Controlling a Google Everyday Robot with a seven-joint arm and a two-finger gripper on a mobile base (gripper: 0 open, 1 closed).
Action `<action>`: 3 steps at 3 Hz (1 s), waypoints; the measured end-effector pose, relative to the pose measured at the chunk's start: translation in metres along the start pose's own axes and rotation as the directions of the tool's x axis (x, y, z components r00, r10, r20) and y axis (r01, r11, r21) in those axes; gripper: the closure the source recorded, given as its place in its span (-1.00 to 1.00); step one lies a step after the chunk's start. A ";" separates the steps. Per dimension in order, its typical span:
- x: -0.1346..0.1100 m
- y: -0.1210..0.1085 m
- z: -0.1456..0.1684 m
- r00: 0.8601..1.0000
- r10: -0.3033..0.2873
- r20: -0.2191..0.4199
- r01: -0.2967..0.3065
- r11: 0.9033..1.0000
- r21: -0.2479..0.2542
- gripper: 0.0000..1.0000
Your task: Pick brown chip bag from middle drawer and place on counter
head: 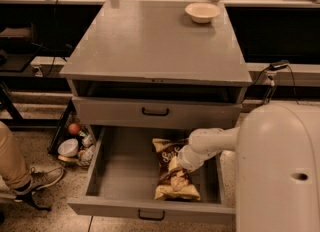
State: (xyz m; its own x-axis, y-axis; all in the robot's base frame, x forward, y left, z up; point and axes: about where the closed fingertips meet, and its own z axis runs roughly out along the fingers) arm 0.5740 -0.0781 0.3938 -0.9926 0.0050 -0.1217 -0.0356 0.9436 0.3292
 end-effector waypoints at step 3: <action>0.040 -0.026 -0.181 0.961 -0.029 0.274 0.053 0.995 -0.080 1.00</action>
Offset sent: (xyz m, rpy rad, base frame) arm -0.0752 -0.1169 0.1978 0.1466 -0.3554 -0.0657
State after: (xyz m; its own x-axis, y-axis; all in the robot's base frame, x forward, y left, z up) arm 0.5138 -0.1626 0.5497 -0.9214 0.0684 -0.3826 -0.0969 0.9130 0.3963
